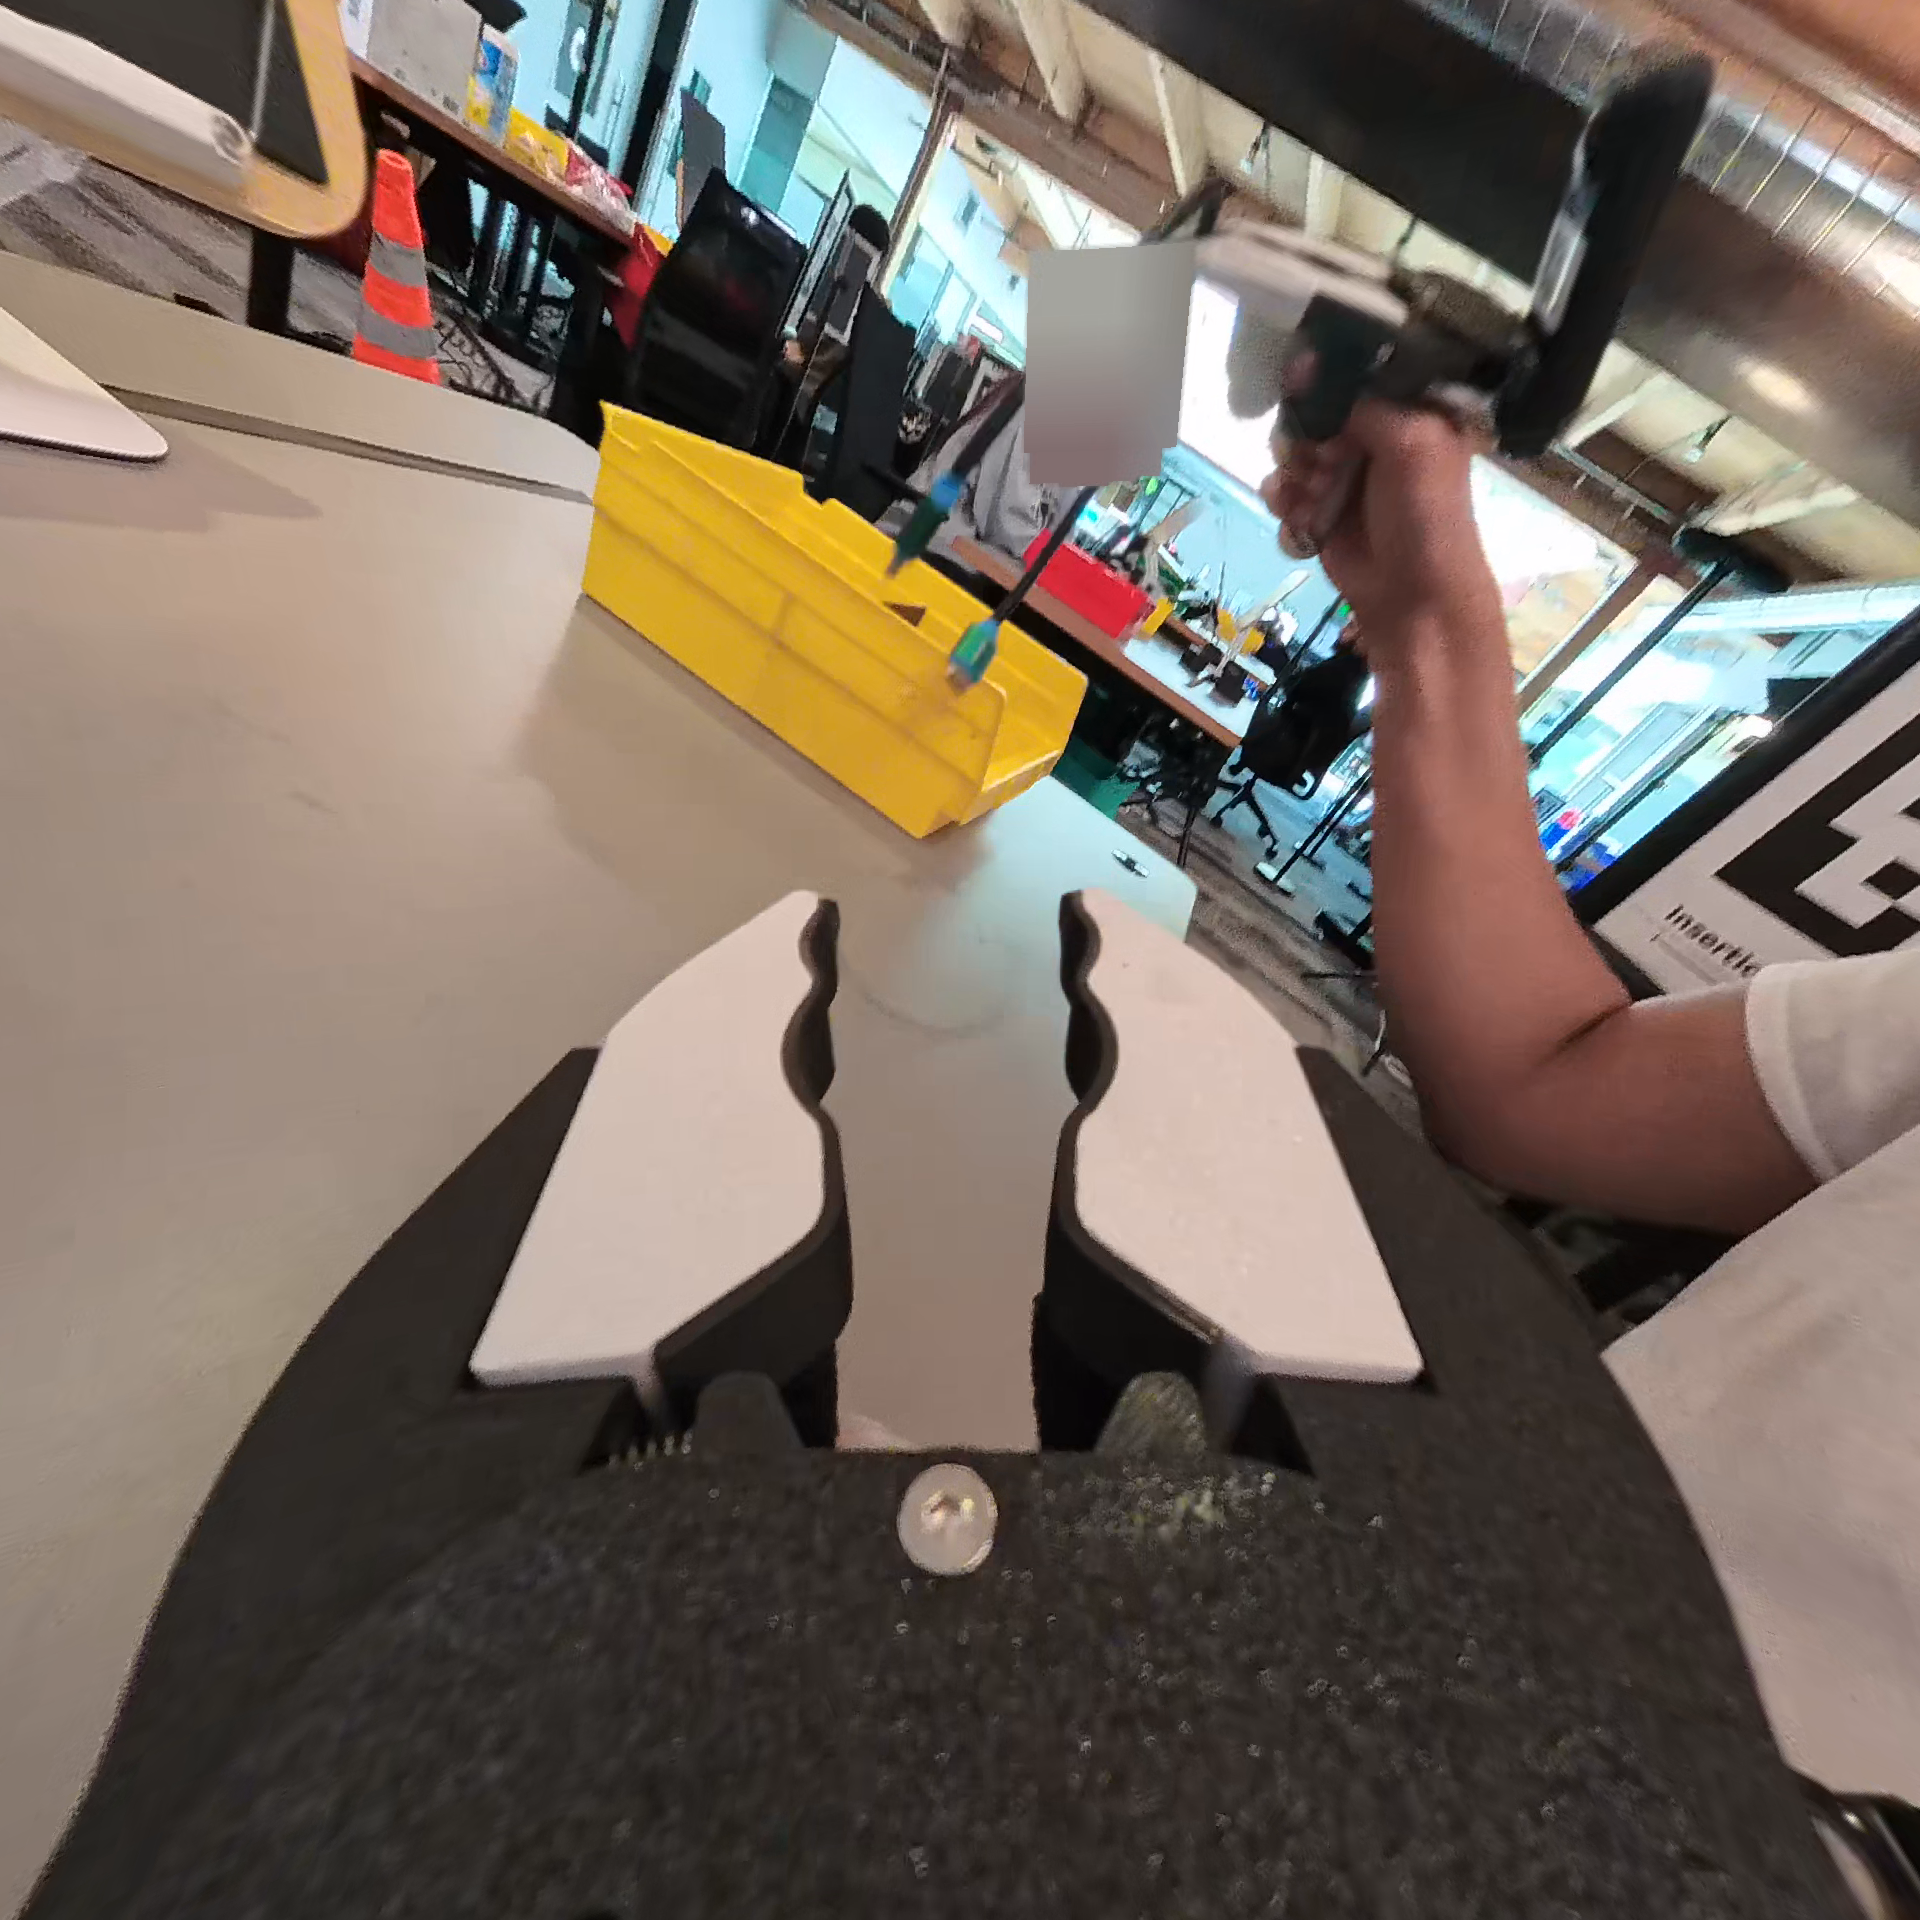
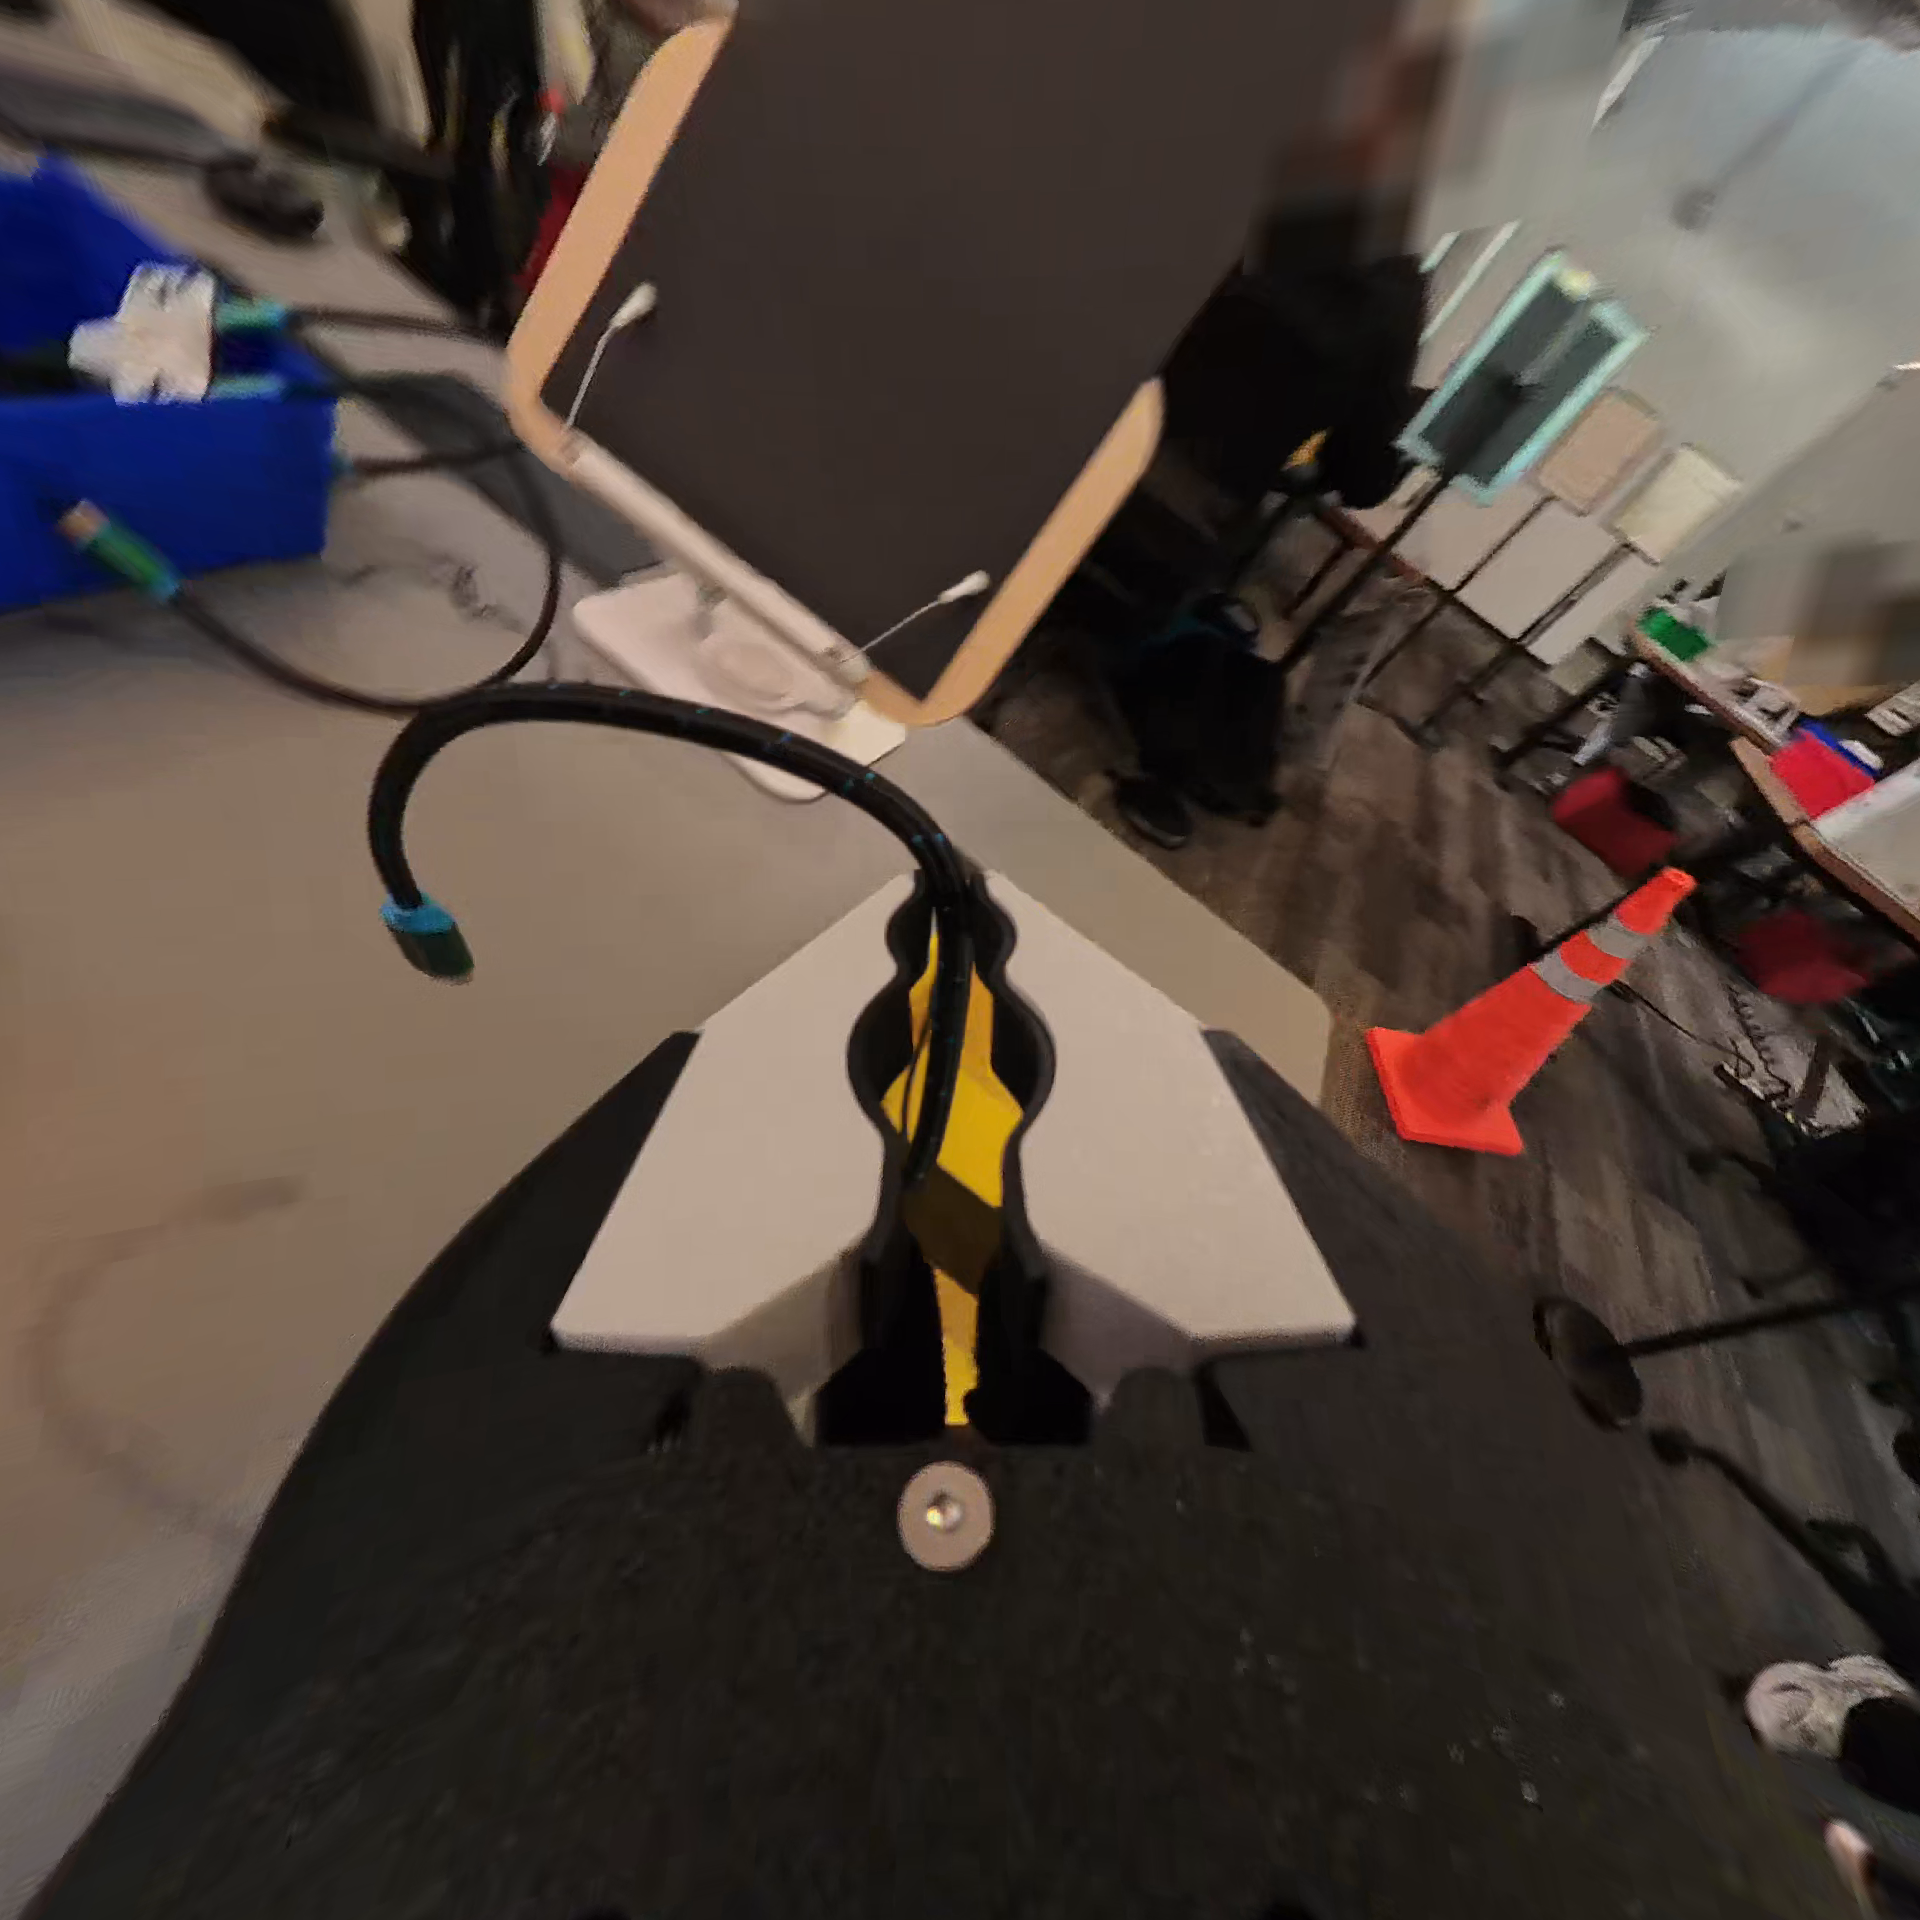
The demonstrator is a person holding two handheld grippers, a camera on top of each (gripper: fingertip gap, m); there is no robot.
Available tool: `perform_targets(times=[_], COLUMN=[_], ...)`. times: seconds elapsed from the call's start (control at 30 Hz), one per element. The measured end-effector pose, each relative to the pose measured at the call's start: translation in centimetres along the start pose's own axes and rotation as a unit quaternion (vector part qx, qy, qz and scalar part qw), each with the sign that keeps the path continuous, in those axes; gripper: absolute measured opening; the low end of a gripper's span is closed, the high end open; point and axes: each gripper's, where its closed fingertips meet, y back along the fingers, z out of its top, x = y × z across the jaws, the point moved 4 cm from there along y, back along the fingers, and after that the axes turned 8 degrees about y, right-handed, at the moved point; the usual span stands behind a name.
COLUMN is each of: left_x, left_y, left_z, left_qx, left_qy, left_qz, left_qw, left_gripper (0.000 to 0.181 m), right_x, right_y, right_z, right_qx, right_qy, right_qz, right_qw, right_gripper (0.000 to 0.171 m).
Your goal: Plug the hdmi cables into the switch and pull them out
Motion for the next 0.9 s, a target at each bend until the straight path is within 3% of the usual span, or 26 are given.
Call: perform_targets(times=[0.17, 0.33, 0.53, 0.7, 0.9], left_x=[-0.3, -0.1, -0.1, 0.0, 0.0], left_y=[-0.5, -0.7, -1.0, -1.1, -1.2], left_z=[-0.9, -1.4, -1.9, -2.4, -2.9], left_qx=[0.025, 0.045, 0.064, 0.082, 0.094], left_qy=[-0.029, -0.041, -0.051, -0.087, -0.111], left_qz=[0.012, 0.021, 0.028, 0.045, 0.053], left_qw=[0.999, 0.998, 0.996, 0.992, 0.988], left_gripper=[0.040, 0.039, 0.038, 0.038, 0.037], right_x=[-5.1, -8.2, -5.7, -7.3, -10.6], right_y=[3.6, 4.2, 1.1, 0.8, 2.6], right_z=[-2.0, -7.3, -16.5, -19.9, -18.3], right_qx=[-0.024, -0.001, 0.110, 0.182, 0.036], right_qy=[-0.079, -0.156, -0.201, -0.160, -0.253], right_qz=[-0.056, -0.129, -0.081, -0.056, -0.030], right_qw=[0.995, 0.979, 0.970, 0.969, 0.966], right_gripper=[0.006, 0.006, 0.005, 0.005, 0.005])
